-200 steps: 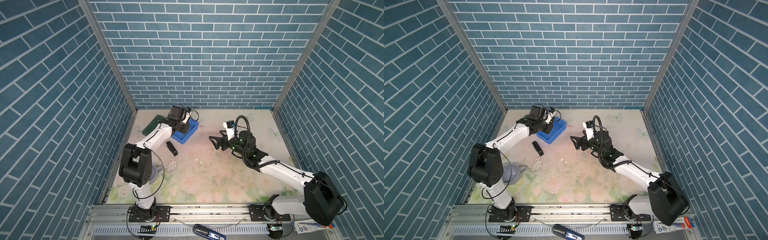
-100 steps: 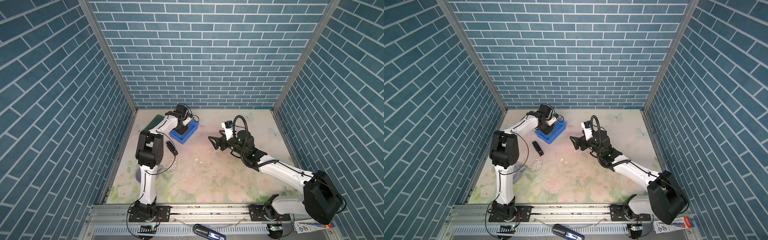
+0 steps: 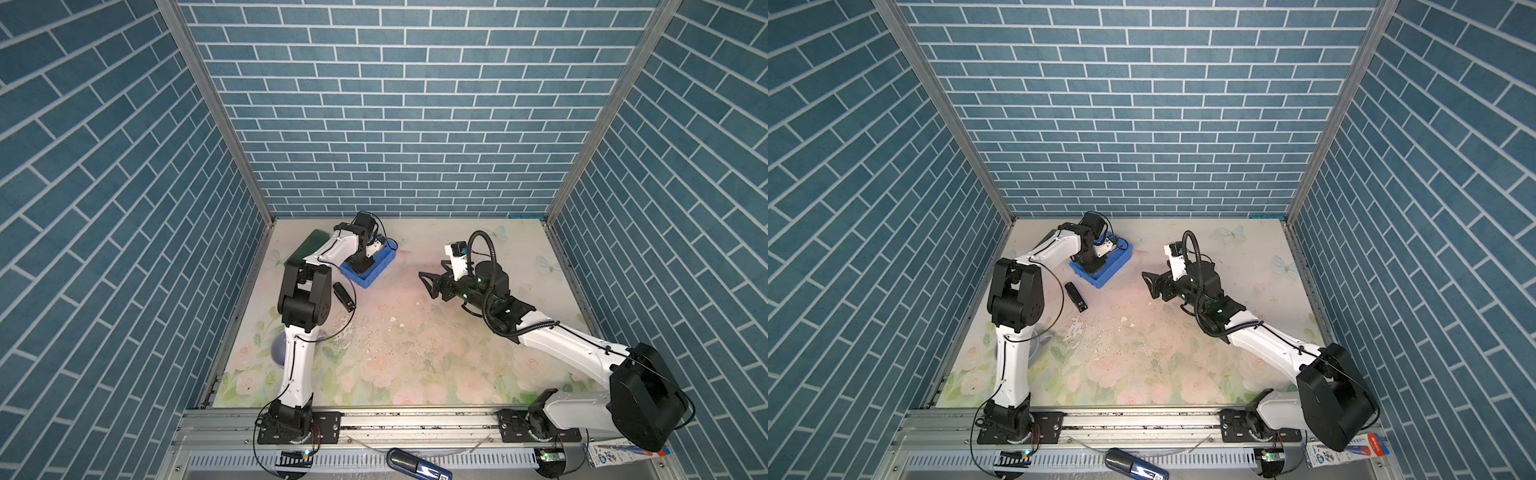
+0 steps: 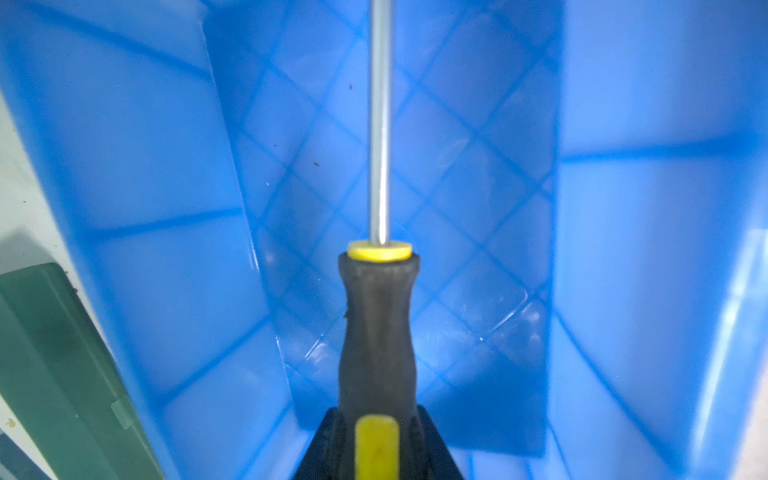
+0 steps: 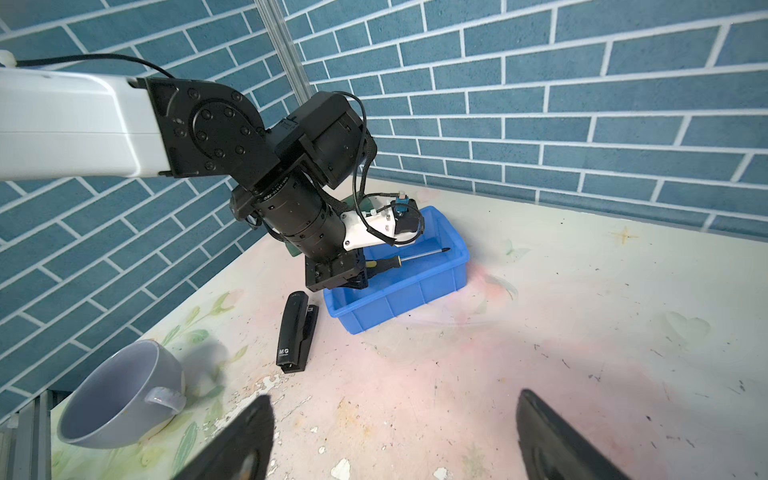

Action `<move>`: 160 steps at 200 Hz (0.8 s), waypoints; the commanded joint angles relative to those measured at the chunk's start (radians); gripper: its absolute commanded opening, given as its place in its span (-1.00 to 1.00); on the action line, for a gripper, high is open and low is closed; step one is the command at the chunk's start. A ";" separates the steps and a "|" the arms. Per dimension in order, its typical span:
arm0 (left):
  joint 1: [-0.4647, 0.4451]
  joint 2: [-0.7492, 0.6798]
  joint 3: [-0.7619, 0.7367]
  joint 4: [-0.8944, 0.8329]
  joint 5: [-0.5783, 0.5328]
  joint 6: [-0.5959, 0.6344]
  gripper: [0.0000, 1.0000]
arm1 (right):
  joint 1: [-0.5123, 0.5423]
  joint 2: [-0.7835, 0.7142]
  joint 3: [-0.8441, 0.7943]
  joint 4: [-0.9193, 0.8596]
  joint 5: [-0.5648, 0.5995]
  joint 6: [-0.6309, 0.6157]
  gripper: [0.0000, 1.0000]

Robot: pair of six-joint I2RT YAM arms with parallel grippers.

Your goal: Put the screwdriver in the bin

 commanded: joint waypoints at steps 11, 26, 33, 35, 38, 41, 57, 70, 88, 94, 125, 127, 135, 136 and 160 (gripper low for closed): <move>0.005 -0.060 -0.027 0.003 0.005 0.002 0.03 | 0.006 -0.013 0.017 -0.003 0.009 -0.022 0.79; 0.006 -0.092 -0.037 0.012 0.009 -0.001 0.21 | 0.006 -0.017 0.018 -0.006 0.013 -0.022 0.79; 0.006 -0.108 -0.042 0.017 0.011 -0.004 0.25 | 0.006 -0.019 0.019 -0.009 0.015 -0.023 0.80; 0.005 -0.113 -0.044 0.018 0.012 -0.006 0.28 | 0.006 -0.019 0.019 -0.010 0.014 -0.023 0.79; 0.005 -0.124 -0.046 0.020 0.014 -0.009 0.34 | 0.007 -0.020 0.020 -0.011 0.016 -0.023 0.79; 0.005 -0.132 -0.050 0.022 0.016 -0.010 0.36 | 0.007 -0.020 0.020 -0.012 0.016 -0.023 0.79; 0.004 -0.182 -0.075 0.039 0.026 -0.026 0.50 | 0.006 -0.022 0.022 -0.012 0.019 -0.023 0.79; 0.005 -0.233 -0.109 0.067 0.041 -0.040 0.57 | 0.006 -0.022 0.023 -0.012 0.023 -0.023 0.79; 0.004 -0.320 -0.182 0.125 0.076 -0.059 0.62 | 0.006 -0.024 0.026 -0.010 0.029 -0.024 0.80; 0.003 -0.348 -0.206 0.145 0.085 -0.071 0.68 | 0.006 -0.025 0.026 -0.011 0.033 -0.025 0.81; 0.005 -0.517 -0.359 0.271 0.147 -0.139 0.85 | 0.006 -0.038 0.026 -0.011 0.052 -0.039 0.87; 0.004 -0.530 -0.373 0.282 0.153 -0.144 0.87 | 0.006 -0.039 0.026 -0.015 0.053 -0.041 0.87; 0.003 -0.580 -0.423 0.330 0.173 -0.165 0.91 | 0.006 -0.045 0.028 -0.021 0.057 -0.045 0.89; 0.004 -0.587 -0.431 0.336 0.175 -0.168 0.91 | 0.006 -0.046 0.028 -0.023 0.058 -0.045 0.89; 0.004 -0.750 -0.617 0.515 0.216 -0.229 0.99 | 0.003 -0.071 0.024 -0.045 0.096 -0.066 0.95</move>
